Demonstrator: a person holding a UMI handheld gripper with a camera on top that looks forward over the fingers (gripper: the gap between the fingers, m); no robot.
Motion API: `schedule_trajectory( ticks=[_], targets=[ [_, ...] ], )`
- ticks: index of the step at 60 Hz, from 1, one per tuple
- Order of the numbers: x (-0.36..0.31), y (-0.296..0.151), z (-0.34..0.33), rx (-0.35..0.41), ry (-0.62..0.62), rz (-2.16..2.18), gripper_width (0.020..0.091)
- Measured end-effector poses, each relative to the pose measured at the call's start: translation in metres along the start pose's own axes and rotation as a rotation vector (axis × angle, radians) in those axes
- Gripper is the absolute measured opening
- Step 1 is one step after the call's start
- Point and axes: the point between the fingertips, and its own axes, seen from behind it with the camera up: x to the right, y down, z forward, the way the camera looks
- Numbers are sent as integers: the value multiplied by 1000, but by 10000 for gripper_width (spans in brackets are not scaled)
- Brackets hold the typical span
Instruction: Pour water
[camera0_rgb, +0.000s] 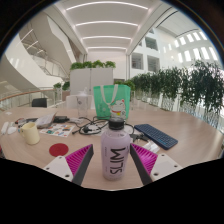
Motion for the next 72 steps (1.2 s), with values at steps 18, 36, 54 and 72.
schedule_trajectory(
  ticks=[18,36,54,72],
  targets=[
    [3,-1,59,54,-12,33,526],
    [-8,3,70,-93,-22,129,418],
    [-158,-151,74,48,-59,-506,399],
    [-297,-115,126,-35,23,-1819,397]
  ],
)
